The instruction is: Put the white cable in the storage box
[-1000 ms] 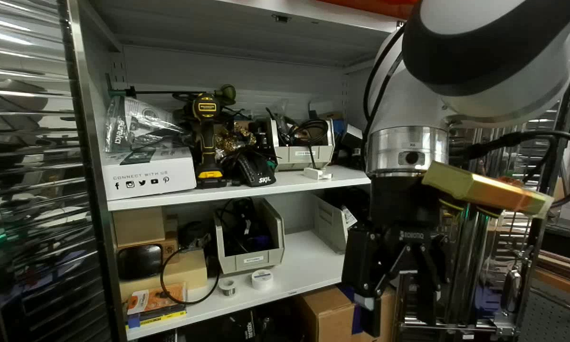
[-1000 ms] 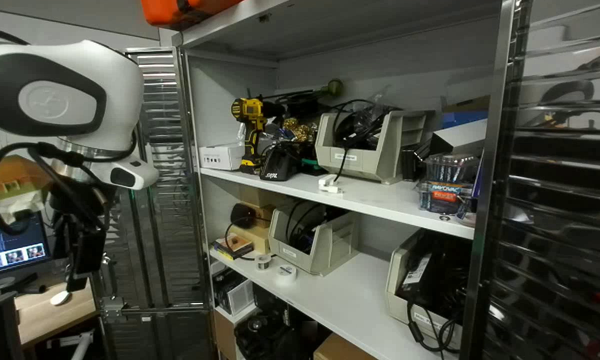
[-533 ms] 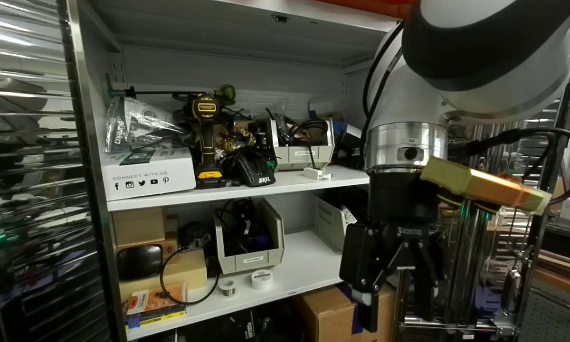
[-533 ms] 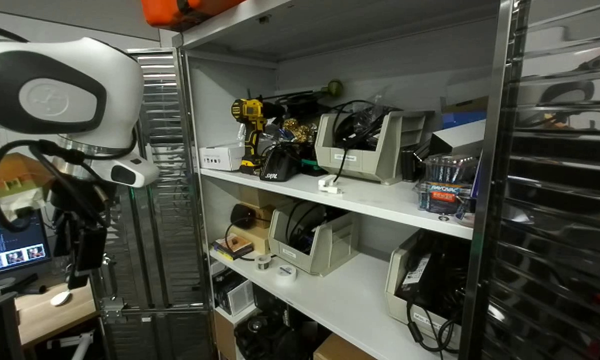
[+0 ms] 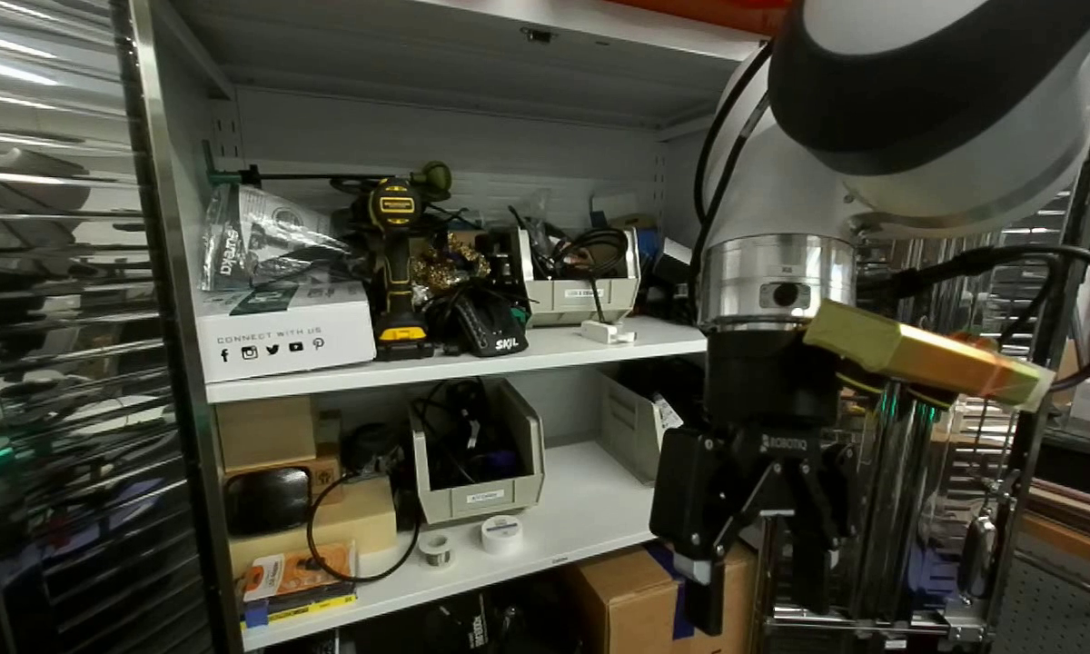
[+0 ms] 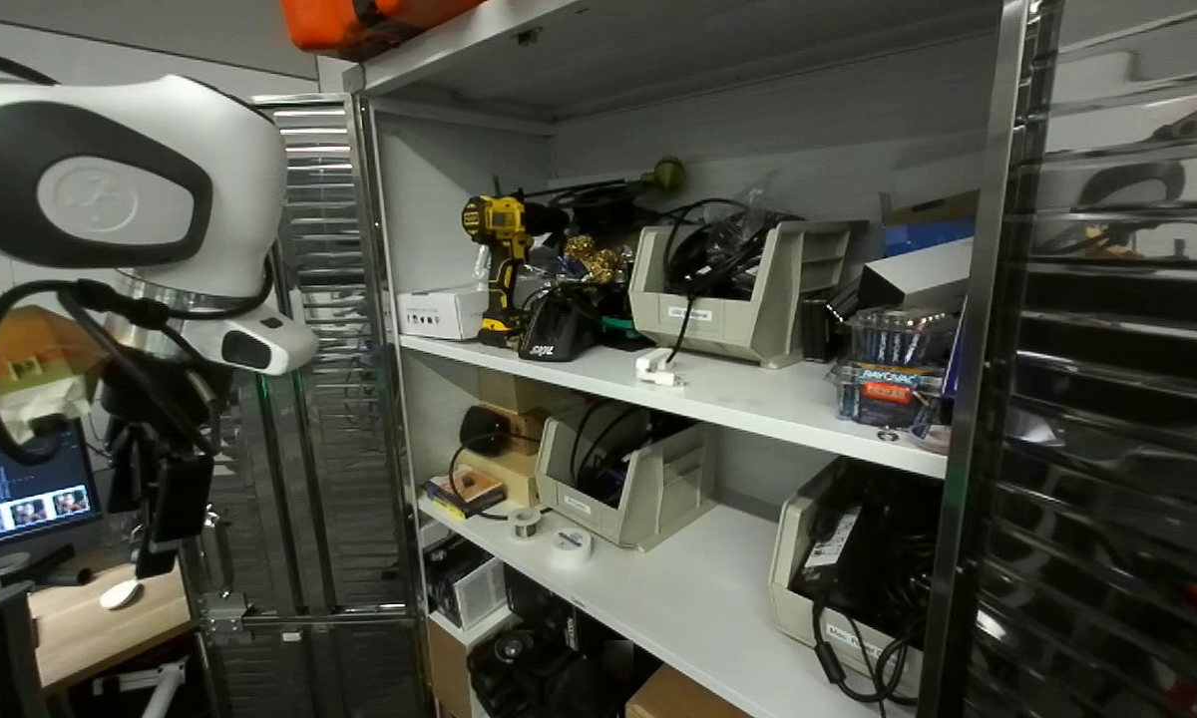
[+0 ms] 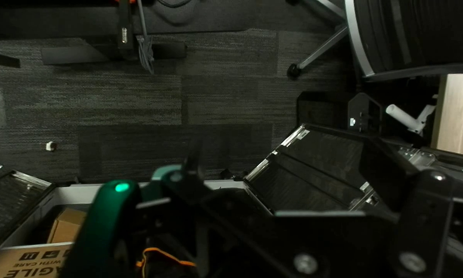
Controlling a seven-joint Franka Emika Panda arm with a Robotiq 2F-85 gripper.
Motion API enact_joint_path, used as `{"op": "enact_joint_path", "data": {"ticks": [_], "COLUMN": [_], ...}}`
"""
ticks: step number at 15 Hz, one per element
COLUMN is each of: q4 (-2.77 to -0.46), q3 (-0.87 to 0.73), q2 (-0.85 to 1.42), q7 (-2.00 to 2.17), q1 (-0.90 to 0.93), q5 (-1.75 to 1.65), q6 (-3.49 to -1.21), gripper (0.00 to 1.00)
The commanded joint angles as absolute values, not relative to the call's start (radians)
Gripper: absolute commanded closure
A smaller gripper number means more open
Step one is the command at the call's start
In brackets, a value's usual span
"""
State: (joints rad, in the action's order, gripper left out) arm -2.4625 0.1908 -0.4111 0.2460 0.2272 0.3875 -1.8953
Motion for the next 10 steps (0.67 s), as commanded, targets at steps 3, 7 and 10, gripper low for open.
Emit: {"op": "enact_joint_path", "data": {"ticks": [3,7,10], "q4": [-2.443,-2.355,-2.246], "q3": [0.185,0.161,0.146], "q2": [-0.394,-0.356,-0.269], "q7": [0.207,0.207,0.206], "q1": [0.195,0.142,0.102], "q5": [0.359,0.273,0.193], "q6": [-1.919,-1.932,-1.949], "gripper": [0.0,0.0,0.0]}}
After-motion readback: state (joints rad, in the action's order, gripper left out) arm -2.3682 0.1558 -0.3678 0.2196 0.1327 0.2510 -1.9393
